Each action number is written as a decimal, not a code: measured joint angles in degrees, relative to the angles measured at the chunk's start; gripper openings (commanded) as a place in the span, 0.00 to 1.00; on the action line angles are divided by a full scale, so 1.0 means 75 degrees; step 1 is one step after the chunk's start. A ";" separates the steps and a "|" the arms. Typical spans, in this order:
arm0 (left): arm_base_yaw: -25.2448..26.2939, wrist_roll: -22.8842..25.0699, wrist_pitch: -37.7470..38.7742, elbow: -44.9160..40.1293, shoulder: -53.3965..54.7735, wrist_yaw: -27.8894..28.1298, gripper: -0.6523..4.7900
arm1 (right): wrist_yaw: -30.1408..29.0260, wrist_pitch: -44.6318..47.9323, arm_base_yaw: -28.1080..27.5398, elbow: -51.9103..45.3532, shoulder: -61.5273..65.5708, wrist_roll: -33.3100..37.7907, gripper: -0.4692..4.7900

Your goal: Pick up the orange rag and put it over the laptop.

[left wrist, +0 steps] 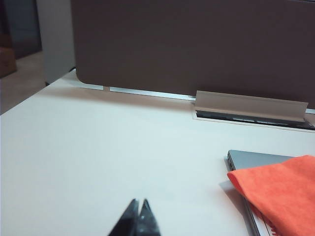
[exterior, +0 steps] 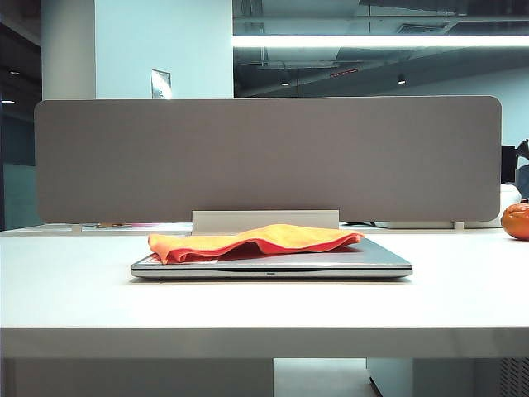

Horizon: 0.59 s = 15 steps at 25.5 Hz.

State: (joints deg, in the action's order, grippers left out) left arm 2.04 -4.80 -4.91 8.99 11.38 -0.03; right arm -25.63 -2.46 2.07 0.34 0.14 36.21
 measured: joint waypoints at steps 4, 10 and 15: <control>-0.0012 0.0000 -0.0256 -0.0574 -0.0522 0.0000 0.11 | 0.0000 0.0000 0.0000 0.0000 0.0000 0.0003 0.08; -0.0017 0.0000 -0.0463 -0.1102 -0.1113 0.0000 0.11 | 0.0000 0.0000 0.0000 0.0000 0.0000 0.0000 0.08; -0.0017 0.0012 -0.0405 -0.1166 -0.1445 0.0003 0.11 | 0.0000 0.0000 0.0000 0.0000 0.0000 0.0000 0.08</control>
State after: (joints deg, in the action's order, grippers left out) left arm 1.91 -4.71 -7.94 0.25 0.54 -0.01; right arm -25.63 -2.46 2.07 0.34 0.14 36.21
